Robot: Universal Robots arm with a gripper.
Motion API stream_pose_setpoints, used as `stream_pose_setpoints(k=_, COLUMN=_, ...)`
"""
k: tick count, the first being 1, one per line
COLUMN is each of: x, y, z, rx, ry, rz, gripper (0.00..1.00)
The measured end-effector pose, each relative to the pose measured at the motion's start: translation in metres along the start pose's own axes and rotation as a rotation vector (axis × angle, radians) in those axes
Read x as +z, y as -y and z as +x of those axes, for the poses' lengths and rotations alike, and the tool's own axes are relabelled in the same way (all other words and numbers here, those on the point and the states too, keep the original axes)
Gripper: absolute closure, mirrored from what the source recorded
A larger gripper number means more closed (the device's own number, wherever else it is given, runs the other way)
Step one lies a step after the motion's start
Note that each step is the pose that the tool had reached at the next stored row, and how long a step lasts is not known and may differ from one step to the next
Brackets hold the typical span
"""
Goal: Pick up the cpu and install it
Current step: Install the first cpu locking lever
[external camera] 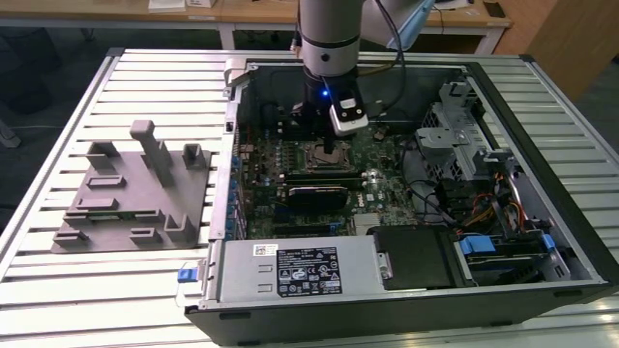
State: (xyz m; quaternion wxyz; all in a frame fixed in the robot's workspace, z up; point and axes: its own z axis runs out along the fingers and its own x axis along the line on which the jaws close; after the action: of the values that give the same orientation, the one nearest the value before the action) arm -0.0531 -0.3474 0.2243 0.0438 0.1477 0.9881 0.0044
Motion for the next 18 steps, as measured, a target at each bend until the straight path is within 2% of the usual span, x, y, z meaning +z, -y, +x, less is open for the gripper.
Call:
stream_pose_setpoints(k=8, x=-0.0009, y=-0.0001, z=-0.0002, rx=-0.091, ry=-0.0022, rz=-0.0071, gripper=0.89)
stream_pose_setpoints(k=13, x=-0.008, y=-0.0002, z=-0.0008, rx=-0.103, ry=-0.0025, rz=-0.0081, gripper=0.89)
stream_pose_setpoints(k=18, x=-0.0089, y=-0.0003, z=-0.0009, rx=-0.104, ry=-0.0025, rz=-0.0082, gripper=0.89)
